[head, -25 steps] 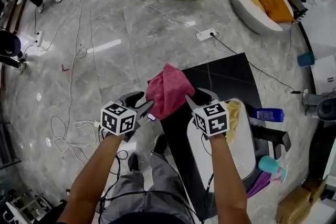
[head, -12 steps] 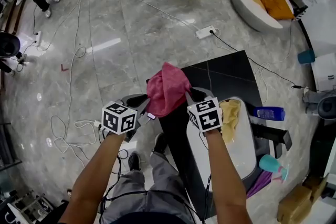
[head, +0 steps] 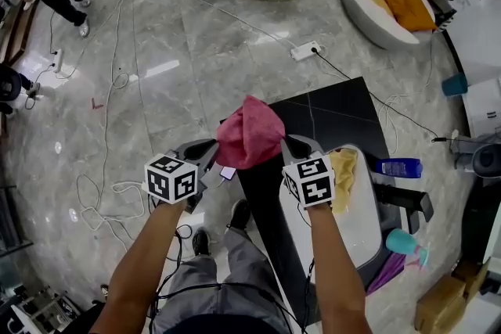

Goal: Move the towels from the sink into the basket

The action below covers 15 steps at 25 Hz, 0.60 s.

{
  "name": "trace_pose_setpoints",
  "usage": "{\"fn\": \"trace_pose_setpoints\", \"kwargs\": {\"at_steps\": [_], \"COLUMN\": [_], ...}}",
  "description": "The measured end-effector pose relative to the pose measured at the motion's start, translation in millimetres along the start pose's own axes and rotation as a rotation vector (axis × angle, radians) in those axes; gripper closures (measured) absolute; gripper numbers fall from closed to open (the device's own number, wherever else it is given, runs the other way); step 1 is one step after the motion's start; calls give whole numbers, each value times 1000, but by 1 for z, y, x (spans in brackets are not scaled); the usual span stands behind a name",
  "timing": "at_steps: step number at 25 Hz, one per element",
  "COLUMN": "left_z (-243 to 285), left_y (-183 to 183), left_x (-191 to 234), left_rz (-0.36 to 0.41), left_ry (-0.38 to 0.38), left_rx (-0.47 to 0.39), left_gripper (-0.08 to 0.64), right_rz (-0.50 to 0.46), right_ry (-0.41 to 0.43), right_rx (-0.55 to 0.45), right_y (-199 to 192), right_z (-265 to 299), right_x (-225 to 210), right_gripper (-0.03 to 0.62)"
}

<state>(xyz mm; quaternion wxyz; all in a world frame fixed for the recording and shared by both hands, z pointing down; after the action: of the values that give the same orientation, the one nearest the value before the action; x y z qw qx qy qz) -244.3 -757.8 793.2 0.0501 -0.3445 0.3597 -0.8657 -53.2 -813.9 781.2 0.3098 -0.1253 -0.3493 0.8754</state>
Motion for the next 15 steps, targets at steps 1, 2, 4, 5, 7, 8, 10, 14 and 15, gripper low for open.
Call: {"fn": "trace_pose_setpoints", "kwargs": {"at_steps": [1,2,4,5,7,8,10,14,15], "left_z": [-4,-9,-17,-21,-30,-35,-45,-67,-73], "left_y": [5,9,19,23,32,36,46,66,71], "left_x": [-2,-4,-8,-11,-17,-20,-26,-39,-43], "left_rz": [6,14,27,32,41,47,61,95,104], "left_ry": [1,2,3,1,-3,-6,-10,-17,-18], "left_rx": [-11,-22,-43,-54,-75,-84,-100,-135,-144], "left_gripper": [539,540,540,540,540,540,540,540,540], "right_rz": [6,12,21,26,34,37,42,46,46], "right_ry": [-4,-8,-16,-20,-30,-36,-48,-71,-76], "right_rx": [-13,-26,-55,-70,-99,-112,-136,-188,-202], "right_y": [3,7,15,19,26,30,38,57,61], "right_z": [-5,-10,-21,-27,-39,-46,-58,-85,-92], "right_x": [0,1,3,4,6,7,10,16,17], "right_gripper": [568,568,568,569,569,569,569,569,569]}}
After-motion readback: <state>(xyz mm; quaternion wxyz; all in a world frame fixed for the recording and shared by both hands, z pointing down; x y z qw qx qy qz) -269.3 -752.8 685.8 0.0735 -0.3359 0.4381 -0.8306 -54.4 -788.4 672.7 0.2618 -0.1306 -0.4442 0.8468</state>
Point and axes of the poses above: the fingertips, and each gripper's own axes: z forward along the fingers, x to its left, y out of its top, the point moved 3 cm from there along -z, backward along the fingers, and after that the axes turned 5 degrees about -y, right-handed, at the moved point
